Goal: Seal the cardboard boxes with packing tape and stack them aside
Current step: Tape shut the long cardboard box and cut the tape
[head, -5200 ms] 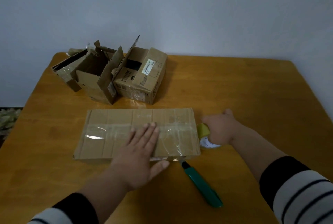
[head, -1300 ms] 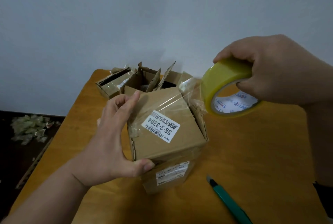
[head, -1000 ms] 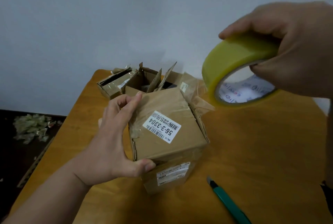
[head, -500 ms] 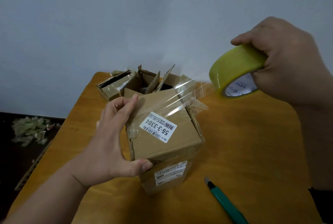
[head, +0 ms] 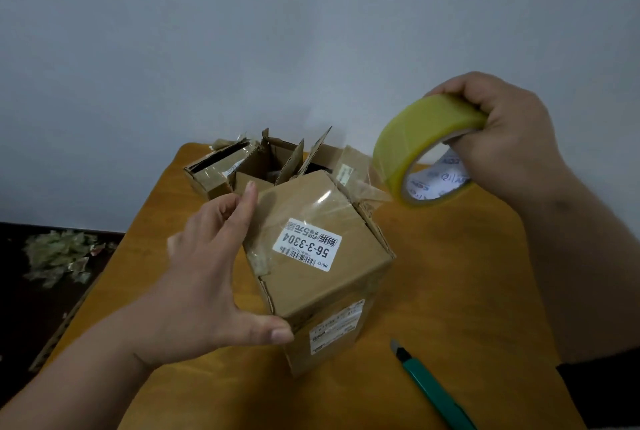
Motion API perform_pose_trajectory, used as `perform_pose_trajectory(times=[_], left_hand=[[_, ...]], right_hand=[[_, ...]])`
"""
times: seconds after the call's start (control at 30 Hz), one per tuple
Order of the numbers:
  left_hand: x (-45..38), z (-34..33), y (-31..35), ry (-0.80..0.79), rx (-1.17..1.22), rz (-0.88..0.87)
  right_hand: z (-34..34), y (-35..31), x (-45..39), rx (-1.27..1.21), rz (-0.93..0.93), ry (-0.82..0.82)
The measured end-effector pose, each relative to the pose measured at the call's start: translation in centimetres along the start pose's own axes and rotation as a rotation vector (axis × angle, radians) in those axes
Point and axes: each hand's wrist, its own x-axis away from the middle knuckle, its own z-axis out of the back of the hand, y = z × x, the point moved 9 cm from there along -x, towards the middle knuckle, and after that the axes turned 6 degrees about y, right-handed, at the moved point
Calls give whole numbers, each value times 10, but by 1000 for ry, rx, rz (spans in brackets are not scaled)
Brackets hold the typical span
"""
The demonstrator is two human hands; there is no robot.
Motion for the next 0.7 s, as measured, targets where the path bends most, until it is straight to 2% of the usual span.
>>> perform_pose_trajectory(times=[0.17, 0.3, 0.43, 0.47, 0.57, 0.63, 0.7], left_hand=[[-10, 14, 7, -100, -272, -49], [-44, 46, 21, -149, -212, -72], [-108, 52, 50, -72, -234, -92], [-120, 43, 56, -115, -147, -74], [-135, 1, 63, -412, 192, 72], [-134, -22, 66, -580, 170, 66], [-133, -32, 69, -628, 147, 28]], right_hand=[[12, -25, -4, 1, 141, 40], [19, -36, -3, 64, 223, 73], [18, -44, -4, 64, 247, 74], [17, -44, -5, 60, 242, 77], [16, -41, -4, 56, 221, 73], [17, -38, -3, 56, 205, 70], [18, -33, -2, 57, 183, 74]])
